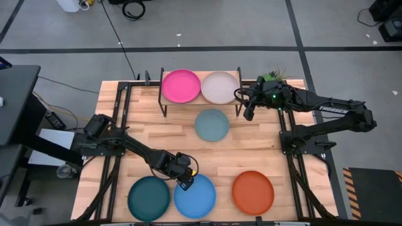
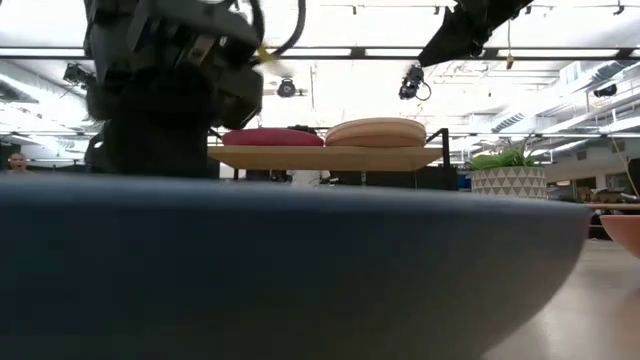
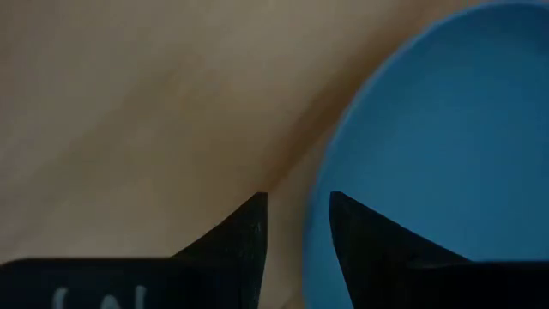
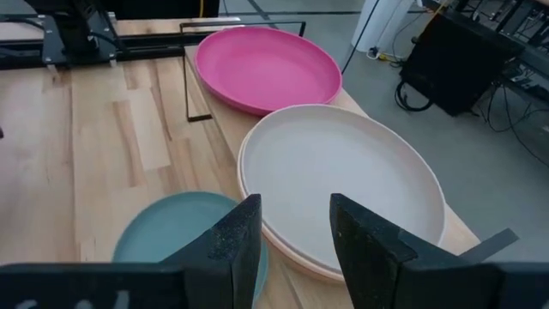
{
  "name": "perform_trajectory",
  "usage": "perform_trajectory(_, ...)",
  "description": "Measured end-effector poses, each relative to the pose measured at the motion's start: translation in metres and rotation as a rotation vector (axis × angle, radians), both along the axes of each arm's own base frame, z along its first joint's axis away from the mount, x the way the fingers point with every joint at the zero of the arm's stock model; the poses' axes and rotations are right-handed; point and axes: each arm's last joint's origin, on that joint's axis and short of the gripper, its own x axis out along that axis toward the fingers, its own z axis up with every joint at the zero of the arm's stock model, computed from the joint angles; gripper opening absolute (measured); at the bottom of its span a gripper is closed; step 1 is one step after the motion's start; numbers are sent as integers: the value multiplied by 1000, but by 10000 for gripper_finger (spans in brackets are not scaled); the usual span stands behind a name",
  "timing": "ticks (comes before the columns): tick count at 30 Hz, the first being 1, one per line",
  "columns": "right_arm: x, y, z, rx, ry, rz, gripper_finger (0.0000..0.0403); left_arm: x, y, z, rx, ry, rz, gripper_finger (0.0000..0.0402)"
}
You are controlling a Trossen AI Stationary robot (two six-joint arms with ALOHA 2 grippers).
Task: Place and stack plates onto a shelf
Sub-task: Stack the blue plate on top of the pink plate on the shelf
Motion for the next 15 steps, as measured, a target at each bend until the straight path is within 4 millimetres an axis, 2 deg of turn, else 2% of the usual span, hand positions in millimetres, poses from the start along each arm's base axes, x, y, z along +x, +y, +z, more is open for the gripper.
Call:
perform_trajectory(4,0,0,0,0,1,-3,146,3,-1,-4,-12,-5,9,91)
perform_trajectory(9,0,-3,0,0,-3,-13,146,3,3,-4,-35,23,70,17)
perform_trajectory(12,-1,-5,1,-1,-6,-25,146,3,10,0,-42,29,91,14)
perform_trajectory(15,-1,-6,1,2,-18,-21,146,1,21,14,-40,15,102,14)
